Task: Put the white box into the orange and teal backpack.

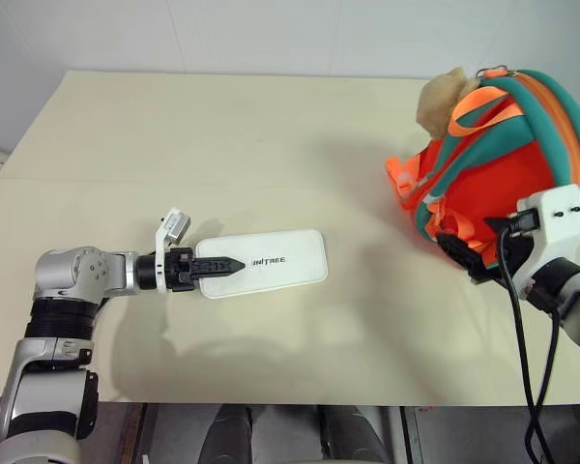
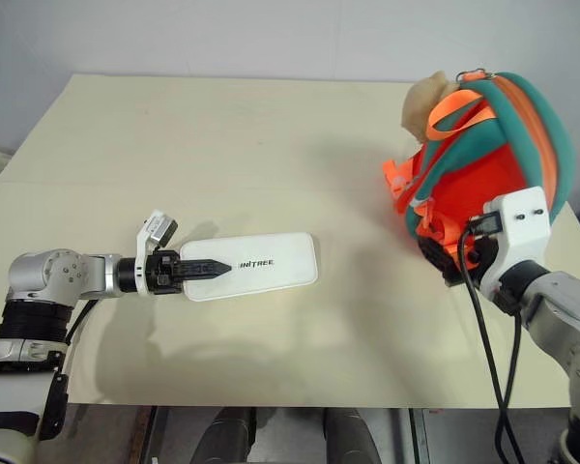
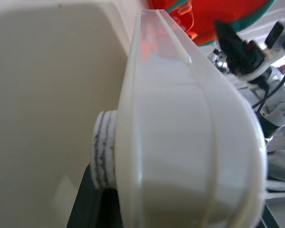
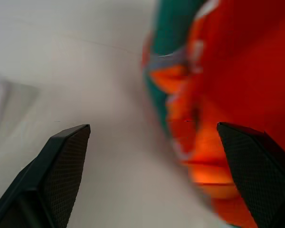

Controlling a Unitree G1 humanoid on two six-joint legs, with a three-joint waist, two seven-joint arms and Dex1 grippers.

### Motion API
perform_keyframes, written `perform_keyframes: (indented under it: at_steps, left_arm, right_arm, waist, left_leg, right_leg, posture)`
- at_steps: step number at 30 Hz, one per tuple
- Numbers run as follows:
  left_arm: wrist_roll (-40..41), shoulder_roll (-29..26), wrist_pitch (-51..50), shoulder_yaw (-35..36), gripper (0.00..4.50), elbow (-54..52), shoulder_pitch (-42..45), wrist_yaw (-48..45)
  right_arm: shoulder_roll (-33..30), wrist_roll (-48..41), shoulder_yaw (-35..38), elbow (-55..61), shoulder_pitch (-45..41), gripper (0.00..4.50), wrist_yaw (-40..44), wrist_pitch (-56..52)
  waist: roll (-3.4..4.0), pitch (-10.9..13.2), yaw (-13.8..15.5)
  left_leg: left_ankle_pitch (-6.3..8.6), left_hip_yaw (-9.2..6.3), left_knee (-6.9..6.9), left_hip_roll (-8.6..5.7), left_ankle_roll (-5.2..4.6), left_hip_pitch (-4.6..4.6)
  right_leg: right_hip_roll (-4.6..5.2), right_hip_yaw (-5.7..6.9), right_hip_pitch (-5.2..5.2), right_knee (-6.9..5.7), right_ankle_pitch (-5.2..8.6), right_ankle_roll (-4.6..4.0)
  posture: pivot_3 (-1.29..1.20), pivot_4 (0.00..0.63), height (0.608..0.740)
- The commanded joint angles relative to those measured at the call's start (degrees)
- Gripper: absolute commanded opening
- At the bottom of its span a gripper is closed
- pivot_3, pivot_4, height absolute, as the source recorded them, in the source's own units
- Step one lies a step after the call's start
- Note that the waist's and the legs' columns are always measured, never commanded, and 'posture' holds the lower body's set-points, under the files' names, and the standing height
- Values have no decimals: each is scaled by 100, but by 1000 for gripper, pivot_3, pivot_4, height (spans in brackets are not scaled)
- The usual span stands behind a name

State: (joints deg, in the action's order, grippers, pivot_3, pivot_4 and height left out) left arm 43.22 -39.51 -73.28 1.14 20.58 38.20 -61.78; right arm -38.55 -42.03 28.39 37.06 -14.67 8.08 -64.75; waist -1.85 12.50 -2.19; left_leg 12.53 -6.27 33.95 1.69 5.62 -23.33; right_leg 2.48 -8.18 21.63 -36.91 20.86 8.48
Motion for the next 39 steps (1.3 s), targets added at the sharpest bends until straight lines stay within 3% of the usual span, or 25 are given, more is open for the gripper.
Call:
perform_keyframes:
  at_steps: [1, 6, 14, 26, 28, 33, 36, 39]
  left_arm:
    - [-63, 68, 178, -70, 1254, -56, 149, -177]
    - [-124, 190, 357, -62, 1254, 11, 187, -198]
    - [-98, 267, 484, 219, 1254, -41, -144, -79]
    - [-24, 444, 571, 775, 1254, -268, -411, 362]
    - [11, 431, 542, 854, 1254, -320, -439, 402]
    - [-33, 197, 558, 1028, 1254, -286, -392, 410]
    - [-77, -193, 726, 1169, 1254, -205, -376, 224]
    - [-54, -553, 859, 1365, 1254, -146, -376, 94]
  right_arm:
    - [273, 597, -409, -350, -460, 4500, -494, 499]
    - [1034, 980, -824, -1539, -1599, 4500, -652, 1215]
    - [1508, 2053, -1574, -3602, -2608, 4500, -476, 2778]
    - [1871, 2212, -1734, -4306, -2701, 532, 198, 3978]
    - [1976, 2083, -1732, -4294, -2694, 137, 425, 4129]
    - [2057, 1003, -1951, -3461, -2600, 132, 1770, 3598]
    - [1873, -250, -1887, -2649, -2419, 132, 2612, 2697]
    - [1622, -1658, -1660, -2110, -2340, 132, 2878, 1650]
  waist:
    - [1, 0, -18]
    - [3, 2, -86]
    - [3, 1, -114]
    - [3, 1, -136]
    - [3, 1, -145]
    - [5, 2, -172]
    - [4, 2, -257]
    - [6, 3, -291]
  left_leg:
    - [-4, 1, -1, 0, 2, 1]
    - [-9, -1, -7, 0, 4, 2]
    - [-10, -1, -26, 2, 7, -8]
    - [-18, -3, -7, 2, 13, 0]
    - [-20, -4, -7, 3, 14, 1]
    - [-20, -4, -9, 3, 15, 0]
    - [-20, -7, -17, 6, 16, -1]
    - [-20, -7, -26, 9, 16, -2]
  right_leg:
    - [0, 0, 0, -2, -1, 1]
    - [-2, 0, 1, -6, -4, 0]
    - [-1, 2, 22, -7, 3, -4]
    - [-5, 1, 26, -52, 3, -3]
    - [-5, 1, 26, -56, 3, -3]
    - [-5, 2, 27, -56, 3, -3]
    - [-8, 3, 30, -55, 4, -4]
    - [-8, 3, 33, -51, 6, -8]
  posture:
    - [0, 150, 740]
    - [0, 150, 740]
    - [0, 150, 740]
    - [0, 150, 740]
    - [0, 150, 740]
    - [0, 150, 740]
    - [0, 150, 740]
    - [0, 150, 740]
